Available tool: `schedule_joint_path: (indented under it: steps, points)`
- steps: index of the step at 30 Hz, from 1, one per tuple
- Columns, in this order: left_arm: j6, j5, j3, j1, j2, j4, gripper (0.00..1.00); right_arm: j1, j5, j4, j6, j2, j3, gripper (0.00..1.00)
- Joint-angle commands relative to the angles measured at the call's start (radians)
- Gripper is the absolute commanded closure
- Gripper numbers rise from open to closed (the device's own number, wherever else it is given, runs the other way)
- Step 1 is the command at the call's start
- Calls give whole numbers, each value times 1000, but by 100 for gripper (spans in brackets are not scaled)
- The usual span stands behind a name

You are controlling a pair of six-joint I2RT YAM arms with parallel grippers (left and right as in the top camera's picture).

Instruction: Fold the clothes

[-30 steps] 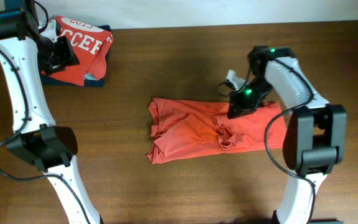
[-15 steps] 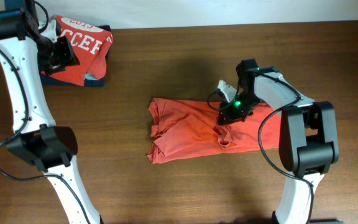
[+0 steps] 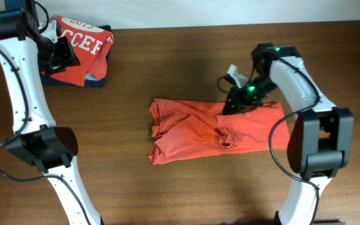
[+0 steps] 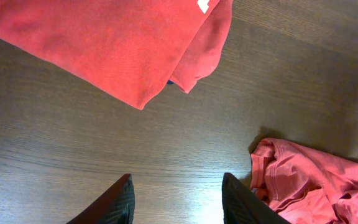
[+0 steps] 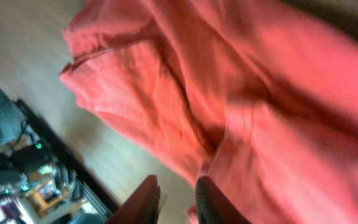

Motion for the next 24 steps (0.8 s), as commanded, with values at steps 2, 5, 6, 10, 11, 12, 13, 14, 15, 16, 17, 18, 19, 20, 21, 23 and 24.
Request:
schedule_joint_path:
  steps: [2,5,6,10,11,12,13,14,15,16,17,18,19,20,21,23,24]
  points:
    - [-10,-7,10,3,4,-1,54,-21,34,-56,-13,-20,-19,85]
    - [-10,-7,10,3,5,3,55,-19,34,-52,-13,-19,-67,86]
    - [-10,-7,10,3,5,3,54,-15,35,-43,-13,-19,-90,86]
    - [-10,-7,10,3,5,-4,54,-13,34,12,-13,-19,-211,85]
    - [-10,-7,10,3,5,-4,54,-13,34,29,-13,-19,-245,85]
    - [-10,-7,10,3,5,-4,54,-14,34,45,-13,-19,-279,86]
    - [-10,-7,10,3,5,-3,54,-14,34,64,-13,-19,-307,86]
    - [-10,-7,10,3,5,-1,54,-13,33,91,-12,-18,-341,85]
    - [-10,-7,10,3,5,0,54,-13,33,130,-8,-18,-377,85]
    - [-10,-7,10,3,5,2,54,-13,31,160,-4,-18,-401,83]
    - [-10,-7,10,3,5,3,54,-14,31,200,8,-18,-426,82]
    - [-10,-6,10,3,5,4,54,-14,31,243,22,-18,-447,82]
    - [-10,-7,10,3,5,3,55,-14,30,264,26,-18,-454,82]
    - [-10,-6,10,3,5,3,54,-14,30,270,26,-18,-452,83]
    - [-10,-7,10,3,5,3,54,-14,25,264,26,-18,-440,84]
    - [-10,-7,10,3,5,3,55,-18,15,208,24,-19,-387,87]
    - [-10,-7,10,3,5,3,54,-21,14,174,24,-19,-352,87]
